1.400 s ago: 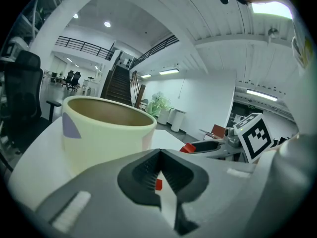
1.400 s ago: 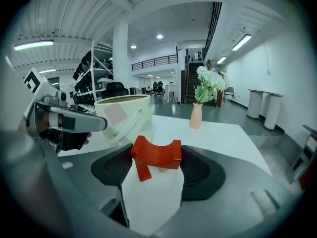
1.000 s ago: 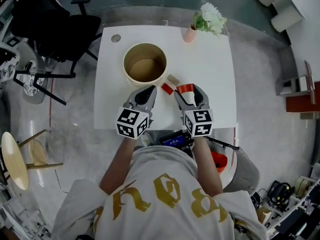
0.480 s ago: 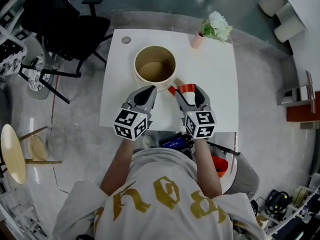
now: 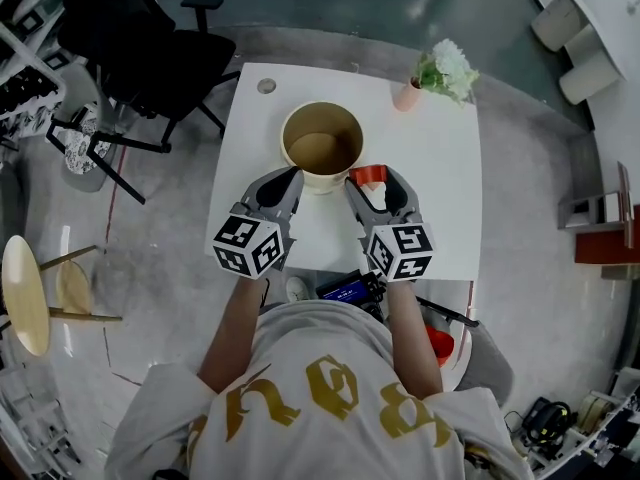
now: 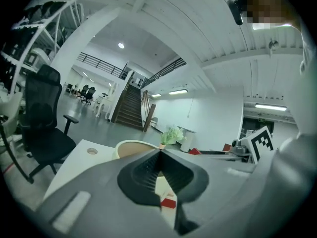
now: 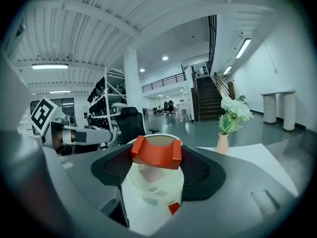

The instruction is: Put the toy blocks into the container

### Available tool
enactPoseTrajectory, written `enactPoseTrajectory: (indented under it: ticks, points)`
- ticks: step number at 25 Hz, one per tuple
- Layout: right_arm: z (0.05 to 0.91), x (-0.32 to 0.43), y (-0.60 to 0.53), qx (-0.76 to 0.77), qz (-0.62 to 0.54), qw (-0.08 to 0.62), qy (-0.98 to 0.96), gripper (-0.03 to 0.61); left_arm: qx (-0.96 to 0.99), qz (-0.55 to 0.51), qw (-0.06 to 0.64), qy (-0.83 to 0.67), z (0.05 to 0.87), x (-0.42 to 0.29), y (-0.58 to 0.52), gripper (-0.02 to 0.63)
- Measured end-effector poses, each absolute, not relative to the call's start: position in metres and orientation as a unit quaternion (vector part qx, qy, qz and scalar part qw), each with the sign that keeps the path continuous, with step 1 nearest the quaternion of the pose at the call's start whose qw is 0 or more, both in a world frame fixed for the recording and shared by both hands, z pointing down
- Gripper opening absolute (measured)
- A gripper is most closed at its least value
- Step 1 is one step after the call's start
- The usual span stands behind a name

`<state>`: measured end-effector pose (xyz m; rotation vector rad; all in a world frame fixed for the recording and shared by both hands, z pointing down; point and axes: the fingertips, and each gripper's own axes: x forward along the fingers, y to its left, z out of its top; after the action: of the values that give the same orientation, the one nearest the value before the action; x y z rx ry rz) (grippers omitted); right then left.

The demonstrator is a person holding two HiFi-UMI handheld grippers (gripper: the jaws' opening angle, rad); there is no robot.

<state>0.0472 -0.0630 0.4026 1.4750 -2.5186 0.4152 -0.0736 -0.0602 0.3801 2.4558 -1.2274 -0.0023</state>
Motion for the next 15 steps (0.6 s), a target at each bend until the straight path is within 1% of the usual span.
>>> enactPoseTrajectory:
  ticks: [7,15]
  points:
    - [0.399,0.037,-0.082,0.484,0.149,0.09,-0.858,0.325,0.87,0.0,0.193,-0.454,0.382,-0.085,-0.079,0.0]
    - [0.402,0.024,-0.095,0.466,0.139,0.109,-0.867,0.325,0.855,-0.002,0.199,-0.479,0.387,-0.097,-0.096,0.001]
